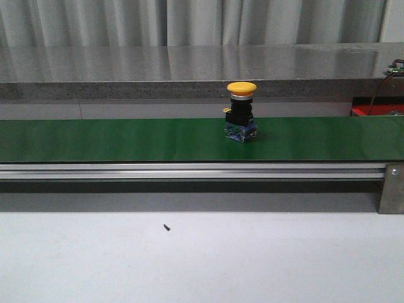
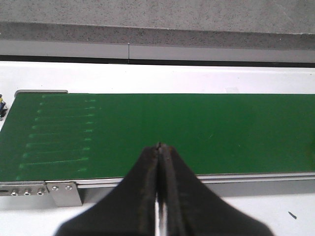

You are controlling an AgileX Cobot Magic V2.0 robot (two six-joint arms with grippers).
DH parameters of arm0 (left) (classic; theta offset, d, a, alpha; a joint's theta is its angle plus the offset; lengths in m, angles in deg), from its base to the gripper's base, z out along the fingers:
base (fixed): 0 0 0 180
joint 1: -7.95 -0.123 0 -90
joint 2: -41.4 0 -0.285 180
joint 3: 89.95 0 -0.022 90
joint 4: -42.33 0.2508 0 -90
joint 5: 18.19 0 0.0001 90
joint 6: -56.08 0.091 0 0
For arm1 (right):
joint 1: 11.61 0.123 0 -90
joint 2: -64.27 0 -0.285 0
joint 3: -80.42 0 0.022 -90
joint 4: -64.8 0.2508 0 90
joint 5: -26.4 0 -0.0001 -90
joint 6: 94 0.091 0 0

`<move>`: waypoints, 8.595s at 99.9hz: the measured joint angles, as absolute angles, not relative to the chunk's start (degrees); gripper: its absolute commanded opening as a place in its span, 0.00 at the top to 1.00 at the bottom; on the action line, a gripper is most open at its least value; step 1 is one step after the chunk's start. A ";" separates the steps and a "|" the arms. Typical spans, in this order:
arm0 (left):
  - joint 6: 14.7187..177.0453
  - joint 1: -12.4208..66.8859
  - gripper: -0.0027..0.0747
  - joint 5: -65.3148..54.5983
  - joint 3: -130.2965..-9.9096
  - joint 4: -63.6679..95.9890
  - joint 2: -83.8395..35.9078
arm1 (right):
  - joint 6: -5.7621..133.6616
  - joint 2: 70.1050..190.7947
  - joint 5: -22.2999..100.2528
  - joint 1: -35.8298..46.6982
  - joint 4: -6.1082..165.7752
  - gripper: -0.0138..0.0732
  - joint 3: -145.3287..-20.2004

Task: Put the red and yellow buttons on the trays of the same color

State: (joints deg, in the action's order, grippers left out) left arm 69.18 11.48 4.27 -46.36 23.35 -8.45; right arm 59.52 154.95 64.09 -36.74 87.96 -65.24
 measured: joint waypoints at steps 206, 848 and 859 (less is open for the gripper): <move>69.18 11.48 0.99 4.27 -46.36 23.35 -8.45 | 48.99 170.67 66.19 -9.64 89.89 0.67 -94.15; 65.96 -12.56 0.17 19.16 -107.86 33.94 -80.96 | 53.57 111.78 63.26 -20.99 88.65 0.95 -63.94; 65.96 -12.56 0.17 18.03 -107.95 34.38 -82.93 | 53.57 111.78 63.26 -20.99 88.65 0.95 -63.94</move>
State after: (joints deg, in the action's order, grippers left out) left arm 65.96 -12.56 18.03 -107.95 34.38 -82.93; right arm 53.57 111.78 63.26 -20.99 88.65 -63.94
